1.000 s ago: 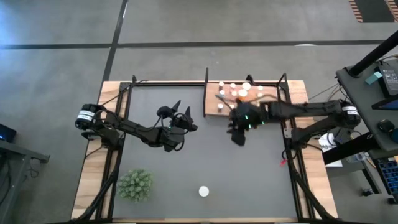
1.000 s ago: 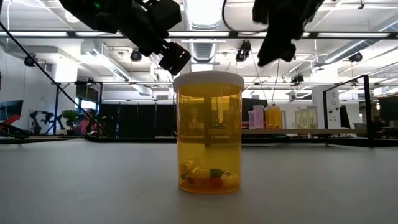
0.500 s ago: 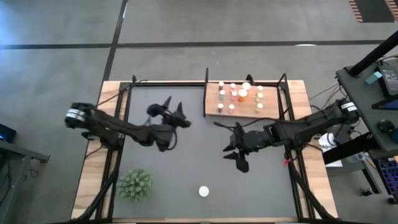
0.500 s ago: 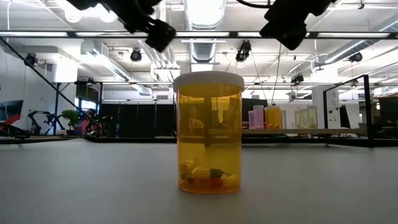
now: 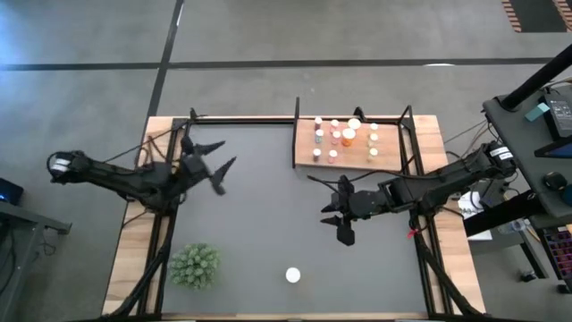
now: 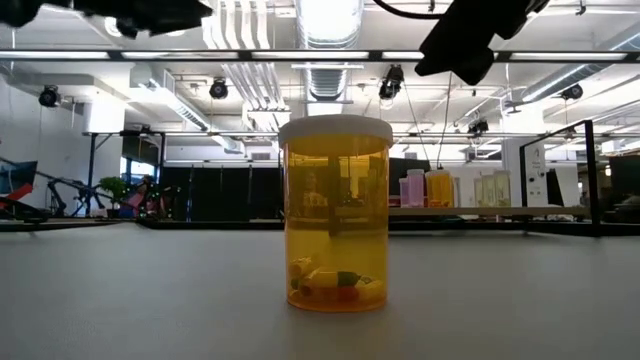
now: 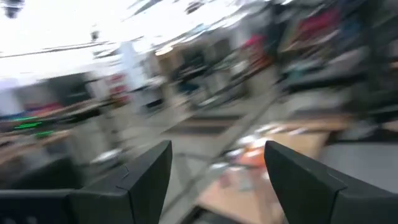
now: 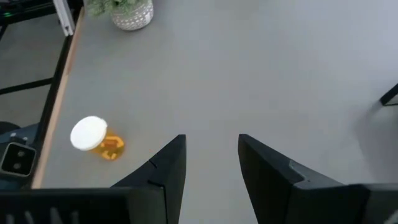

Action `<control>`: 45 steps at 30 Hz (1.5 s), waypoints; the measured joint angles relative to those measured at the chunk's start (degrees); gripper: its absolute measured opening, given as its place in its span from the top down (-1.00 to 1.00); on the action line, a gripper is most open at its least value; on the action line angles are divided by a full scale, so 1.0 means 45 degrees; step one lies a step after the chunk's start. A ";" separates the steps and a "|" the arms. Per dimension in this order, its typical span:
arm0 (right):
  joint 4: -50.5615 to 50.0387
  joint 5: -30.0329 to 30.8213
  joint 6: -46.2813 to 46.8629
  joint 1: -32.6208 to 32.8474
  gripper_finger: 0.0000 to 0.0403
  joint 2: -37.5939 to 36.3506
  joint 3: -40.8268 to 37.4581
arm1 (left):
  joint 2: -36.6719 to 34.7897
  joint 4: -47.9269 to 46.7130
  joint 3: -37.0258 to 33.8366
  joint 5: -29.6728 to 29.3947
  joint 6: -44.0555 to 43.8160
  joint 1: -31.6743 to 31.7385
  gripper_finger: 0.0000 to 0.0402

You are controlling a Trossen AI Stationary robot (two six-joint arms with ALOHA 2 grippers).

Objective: Pick and place medicine bottles onto shelf by color
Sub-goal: Put the orange pill bottle on the shelf aligned with the other orange pill bottles

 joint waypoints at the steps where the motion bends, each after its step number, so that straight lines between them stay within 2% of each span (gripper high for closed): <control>1: 0.0022 0.0054 0.0003 0.0000 0.32 0.0000 -0.0003 | -0.0628 -0.0200 -0.0348 0.0764 -0.0429 0.0000 -0.20; 7: 0.0072 0.0314 -0.0018 0.0000 0.32 0.0000 -0.0013 | -0.3175 -0.0329 -0.2355 0.4030 -0.2030 -0.0005 -0.20; 13: 0.0571 0.0318 -0.0409 0.0000 0.32 0.0151 -0.0019 | -0.4118 -0.0100 -0.3913 0.7180 -0.2921 0.0000 -0.20; 16: 0.1053 0.0323 -0.0663 0.0000 0.32 0.0447 -0.0027 | -0.4495 0.0164 -0.4590 0.7757 -0.3059 -0.0005 -0.20; 18: 0.1133 0.0321 -0.0759 0.0000 0.32 0.0696 -0.0027 | -0.4681 0.0614 -0.5027 0.7544 -0.3063 -0.0001 -0.20; 20: 0.1410 0.0315 -0.0997 0.0000 0.32 0.1015 -0.0027 | -0.4788 0.1366 -0.5436 0.6692 -0.3054 -0.0005 -0.20; 25: 0.1771 0.0309 -0.1423 0.0000 0.32 0.1655 -0.0032 | -0.4894 0.1964 -0.5959 0.2094 -0.3111 0.0005 -0.20; 27: 0.1829 0.0313 -0.1522 0.0000 0.32 0.1810 -0.0032 | -0.4850 0.2120 -0.5963 0.1229 -0.3131 0.0013 -0.20; 45: 0.2683 0.0297 -0.2386 -0.0005 0.31 0.2346 0.0109 | -0.3732 0.2049 -0.5988 0.1149 -0.3025 0.0000 -0.20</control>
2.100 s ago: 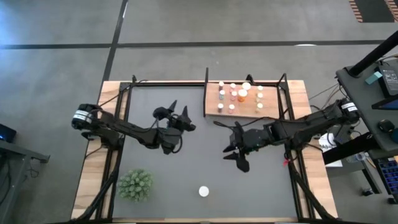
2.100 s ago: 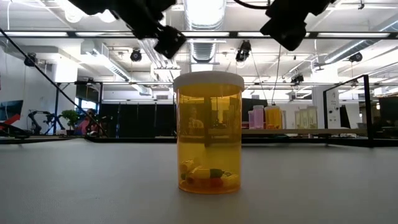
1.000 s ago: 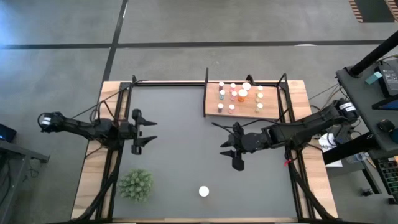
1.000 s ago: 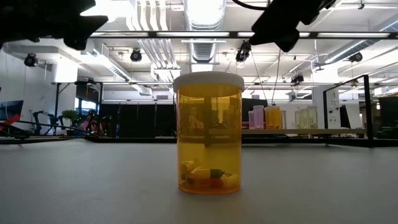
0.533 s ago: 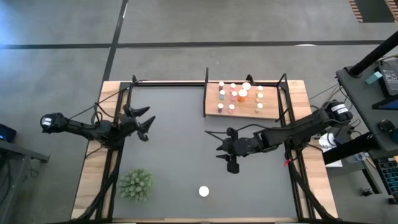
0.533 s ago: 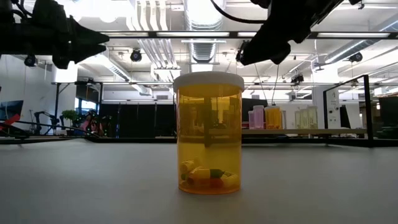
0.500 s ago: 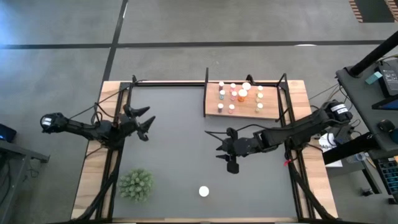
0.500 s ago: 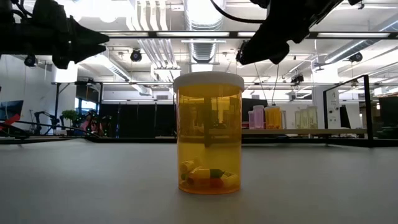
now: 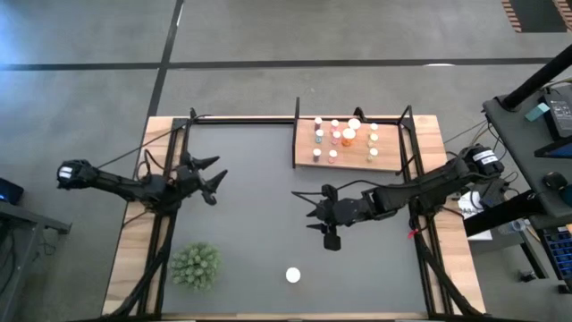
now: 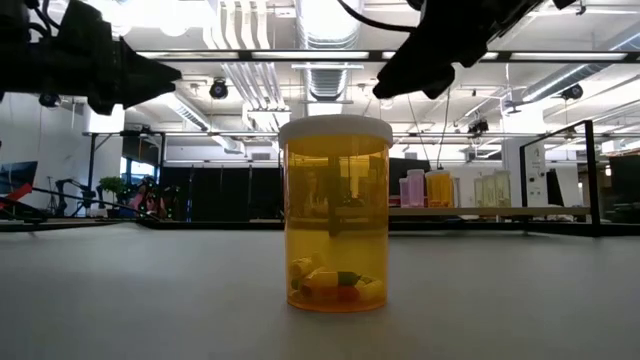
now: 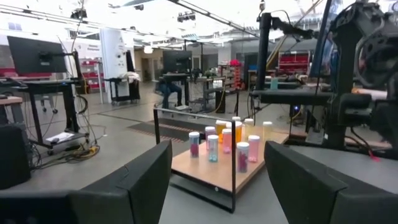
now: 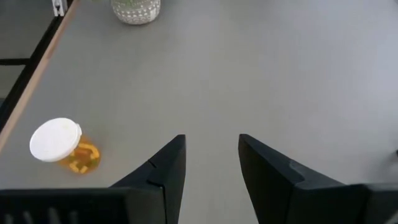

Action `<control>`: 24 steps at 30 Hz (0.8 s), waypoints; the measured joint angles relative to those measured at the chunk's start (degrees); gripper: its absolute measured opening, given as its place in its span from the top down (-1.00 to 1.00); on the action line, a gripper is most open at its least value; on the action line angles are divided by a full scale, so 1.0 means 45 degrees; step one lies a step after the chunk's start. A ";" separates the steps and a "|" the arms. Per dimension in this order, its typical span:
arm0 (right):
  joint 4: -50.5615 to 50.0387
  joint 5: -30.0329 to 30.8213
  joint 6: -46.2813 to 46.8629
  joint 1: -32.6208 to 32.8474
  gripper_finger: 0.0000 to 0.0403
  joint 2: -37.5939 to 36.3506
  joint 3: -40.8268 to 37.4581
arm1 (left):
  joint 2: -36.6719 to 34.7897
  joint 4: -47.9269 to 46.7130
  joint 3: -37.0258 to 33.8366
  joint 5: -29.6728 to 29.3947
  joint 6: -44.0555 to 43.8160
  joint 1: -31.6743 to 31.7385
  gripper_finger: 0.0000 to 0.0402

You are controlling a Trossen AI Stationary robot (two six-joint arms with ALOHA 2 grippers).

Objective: Pick and place medicine bottles onto shelf by color
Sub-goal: Put the orange pill bottle on the shelf aligned with the other orange pill bottles

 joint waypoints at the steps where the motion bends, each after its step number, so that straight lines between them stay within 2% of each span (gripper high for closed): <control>1: -0.0019 -0.0005 -0.0077 0.0000 0.31 0.0000 0.0034 | 0.0074 0.0002 0.0000 0.0000 0.0000 0.0000 -0.20; 14: -0.0032 0.0302 -0.0539 -0.0199 -0.05 0.0000 0.0796 | 0.0976 -0.0009 -0.0019 0.0005 0.0005 0.0000 -0.20; 19: -0.0067 0.0638 -0.1467 -0.0818 -0.10 0.0000 0.1229 | 0.1290 -0.0009 -0.0019 0.0005 0.0005 0.0000 -0.20; 24: -0.0097 0.0638 -0.1018 -0.1364 -0.09 0.0000 0.1339 | 0.1643 -0.0009 -0.0024 0.0005 0.0005 0.0000 -0.20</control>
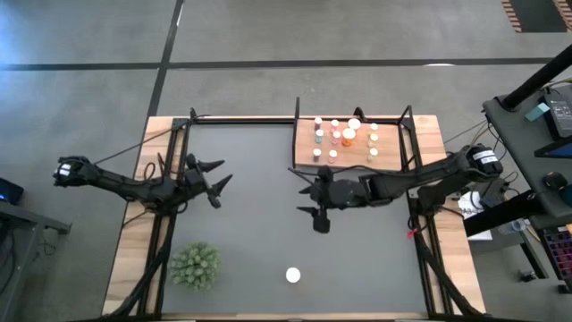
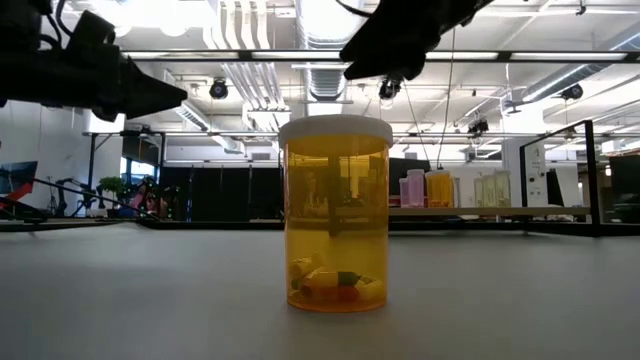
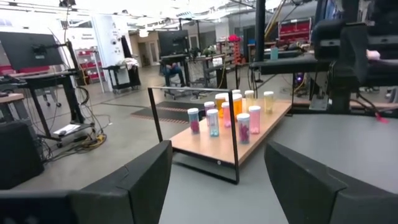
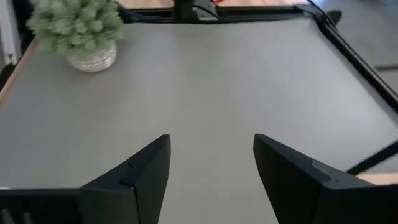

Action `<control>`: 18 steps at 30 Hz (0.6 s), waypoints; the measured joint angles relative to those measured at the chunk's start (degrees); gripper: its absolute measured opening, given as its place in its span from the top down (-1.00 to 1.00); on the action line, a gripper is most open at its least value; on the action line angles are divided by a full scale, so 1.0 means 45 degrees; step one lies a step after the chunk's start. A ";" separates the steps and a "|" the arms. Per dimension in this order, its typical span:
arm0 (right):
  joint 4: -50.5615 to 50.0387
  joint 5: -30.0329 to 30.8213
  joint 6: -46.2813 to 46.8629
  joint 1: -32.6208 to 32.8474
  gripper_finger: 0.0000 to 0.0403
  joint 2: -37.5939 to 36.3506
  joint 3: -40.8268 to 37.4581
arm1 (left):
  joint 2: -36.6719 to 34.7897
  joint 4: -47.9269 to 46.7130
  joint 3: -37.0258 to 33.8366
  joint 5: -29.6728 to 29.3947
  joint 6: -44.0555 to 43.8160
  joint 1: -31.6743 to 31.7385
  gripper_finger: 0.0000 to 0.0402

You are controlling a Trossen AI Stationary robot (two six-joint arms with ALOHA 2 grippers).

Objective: Pick and place medicine bottles onto shelf by color
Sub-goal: Put the orange pill bottle on the shelf aligned with the other orange pill bottles

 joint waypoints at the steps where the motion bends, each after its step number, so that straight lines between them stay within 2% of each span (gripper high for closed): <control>1: -0.0036 -0.0002 0.0244 -0.0065 -0.09 0.0000 -0.0004 | 0.0069 0.0000 0.0000 0.0000 0.0000 0.0000 -0.20; 10: -0.0008 -0.0040 0.3024 -0.0103 -0.09 0.0000 -0.0029 | 0.0672 -0.0077 -0.0005 0.0003 0.0000 -0.0018 -0.20; 18: 0.0461 -0.0002 0.3595 -0.0103 -0.09 0.0397 -0.0043 | -0.0618 -0.0087 -0.0005 0.0034 0.0005 -0.0015 -0.20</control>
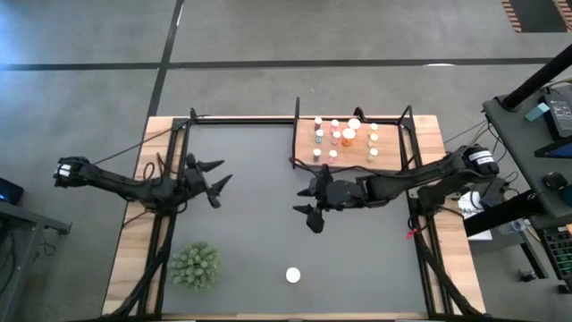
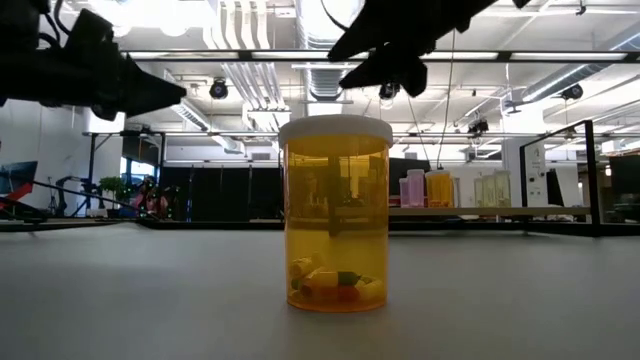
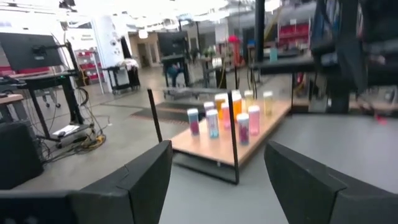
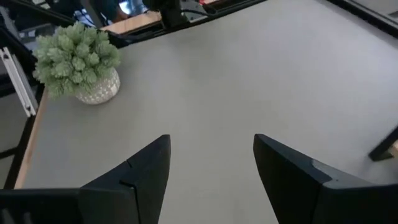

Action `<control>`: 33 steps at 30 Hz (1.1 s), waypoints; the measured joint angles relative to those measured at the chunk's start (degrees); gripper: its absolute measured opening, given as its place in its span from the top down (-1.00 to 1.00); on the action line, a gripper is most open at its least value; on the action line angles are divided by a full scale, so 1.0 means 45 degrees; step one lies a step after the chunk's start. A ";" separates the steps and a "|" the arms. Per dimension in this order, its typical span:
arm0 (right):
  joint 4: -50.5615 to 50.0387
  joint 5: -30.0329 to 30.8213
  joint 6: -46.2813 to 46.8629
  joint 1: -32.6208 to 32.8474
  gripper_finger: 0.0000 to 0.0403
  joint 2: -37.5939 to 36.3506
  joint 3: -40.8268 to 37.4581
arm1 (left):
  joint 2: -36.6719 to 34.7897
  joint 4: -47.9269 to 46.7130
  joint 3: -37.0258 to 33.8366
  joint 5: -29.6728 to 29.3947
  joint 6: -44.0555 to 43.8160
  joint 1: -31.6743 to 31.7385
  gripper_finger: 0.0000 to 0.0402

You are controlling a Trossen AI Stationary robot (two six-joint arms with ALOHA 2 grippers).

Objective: Pick and place medicine bottles onto shelf by color
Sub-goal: Put the orange pill bottle on the shelf aligned with the other orange pill bottles

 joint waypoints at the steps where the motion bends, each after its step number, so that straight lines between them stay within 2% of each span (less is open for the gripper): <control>1: 0.0143 -0.0001 0.0016 0.0036 -0.09 0.0164 0.0005 | -0.0215 0.0000 0.0000 0.0000 0.0000 0.0000 -0.20; 6: 0.0545 -0.0002 0.0043 0.0256 -0.09 0.1349 -0.0009 | -0.1578 -0.0029 0.0000 -0.0010 -0.0002 0.0000 -0.20; 10: 0.1678 0.0000 0.0055 0.0498 -0.09 0.2315 0.0115 | -0.2825 -0.0016 0.0000 -0.0017 -0.0005 0.0001 -0.20; 18: 0.0878 -0.0007 -0.0195 0.1160 -0.09 0.3703 0.1674 | -0.5006 0.0030 -0.0005 -0.0039 -0.0005 0.0005 -0.20; 24: -0.0614 0.0003 -0.0173 0.1377 -0.09 0.4107 0.2809 | -0.5615 -0.0005 -0.0005 -0.0039 -0.0005 0.0005 -0.20; 29: -0.0704 0.0002 0.0135 0.1585 -0.09 0.4064 0.2924 | -0.5723 -0.0010 -0.0005 -0.0039 -0.0005 0.0005 -0.20; 33: -0.0703 0.0003 0.1173 0.1647 -0.09 0.4057 0.2924 | -0.5553 0.0007 -0.0005 -0.0034 -0.0005 0.0005 -0.20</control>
